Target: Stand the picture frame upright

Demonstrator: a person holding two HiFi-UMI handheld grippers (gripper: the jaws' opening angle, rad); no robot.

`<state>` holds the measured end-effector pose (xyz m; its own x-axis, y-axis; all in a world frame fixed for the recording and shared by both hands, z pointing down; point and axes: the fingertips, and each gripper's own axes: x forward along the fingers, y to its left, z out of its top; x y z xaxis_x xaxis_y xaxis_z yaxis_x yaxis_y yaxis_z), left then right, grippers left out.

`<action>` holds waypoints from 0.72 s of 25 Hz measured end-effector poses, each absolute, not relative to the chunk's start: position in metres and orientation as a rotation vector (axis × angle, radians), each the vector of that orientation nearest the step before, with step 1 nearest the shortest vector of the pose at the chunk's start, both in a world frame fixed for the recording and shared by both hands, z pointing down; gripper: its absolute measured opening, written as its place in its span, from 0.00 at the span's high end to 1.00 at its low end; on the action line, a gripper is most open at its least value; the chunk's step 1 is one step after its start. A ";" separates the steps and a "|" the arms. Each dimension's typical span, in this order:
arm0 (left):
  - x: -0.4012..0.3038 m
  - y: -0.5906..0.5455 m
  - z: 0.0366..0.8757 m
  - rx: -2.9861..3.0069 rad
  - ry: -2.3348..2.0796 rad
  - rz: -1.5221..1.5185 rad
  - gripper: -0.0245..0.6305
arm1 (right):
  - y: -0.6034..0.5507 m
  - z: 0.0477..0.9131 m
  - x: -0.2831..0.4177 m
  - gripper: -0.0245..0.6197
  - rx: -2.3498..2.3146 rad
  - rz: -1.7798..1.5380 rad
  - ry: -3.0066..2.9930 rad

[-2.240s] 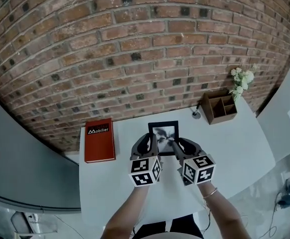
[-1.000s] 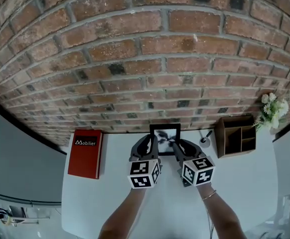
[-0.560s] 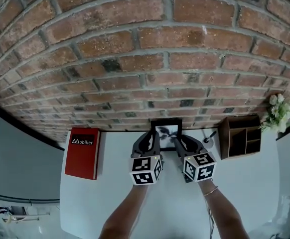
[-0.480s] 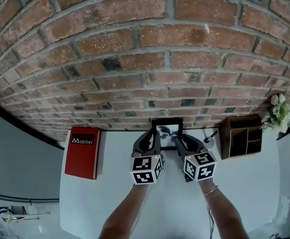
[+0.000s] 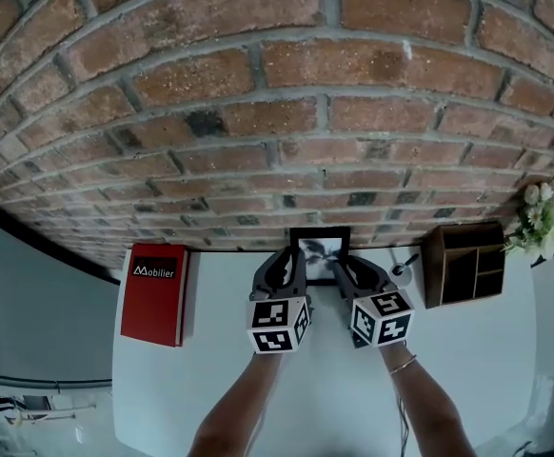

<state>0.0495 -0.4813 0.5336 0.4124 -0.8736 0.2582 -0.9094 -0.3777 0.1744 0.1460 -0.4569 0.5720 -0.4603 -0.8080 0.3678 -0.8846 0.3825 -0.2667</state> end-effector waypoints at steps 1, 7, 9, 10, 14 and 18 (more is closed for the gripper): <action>0.050 -0.481 0.534 2.386 -1.552 0.176 0.87 | -0.457 0.572 0.146 0.81 1.520 0.642 -2.464; 0.049 -0.481 0.534 2.379 -1.567 0.165 0.87 | -0.457 0.572 0.145 0.81 1.509 0.628 -2.470; 0.049 -0.481 0.534 2.374 -1.575 0.164 0.87 | -0.457 0.573 0.145 0.81 1.505 0.626 -2.471; 0.049 -0.481 0.534 2.372 -1.578 0.163 0.87 | -0.457 0.573 0.146 0.81 1.504 0.628 -2.472; 0.049 -0.481 0.534 2.365 -1.576 0.168 0.87 | -0.457 0.573 0.147 0.81 1.503 0.662 -2.485; 0.048 -0.478 0.533 2.354 -1.578 0.162 0.86 | -0.455 0.572 0.150 0.81 1.513 0.664 -2.489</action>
<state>0.0477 -0.4783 0.5331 0.3893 -0.8841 0.2587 -0.9182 -0.3501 0.1853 0.1500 -0.4553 0.5723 -0.4782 -0.8050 0.3512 -0.8730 0.3917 -0.2906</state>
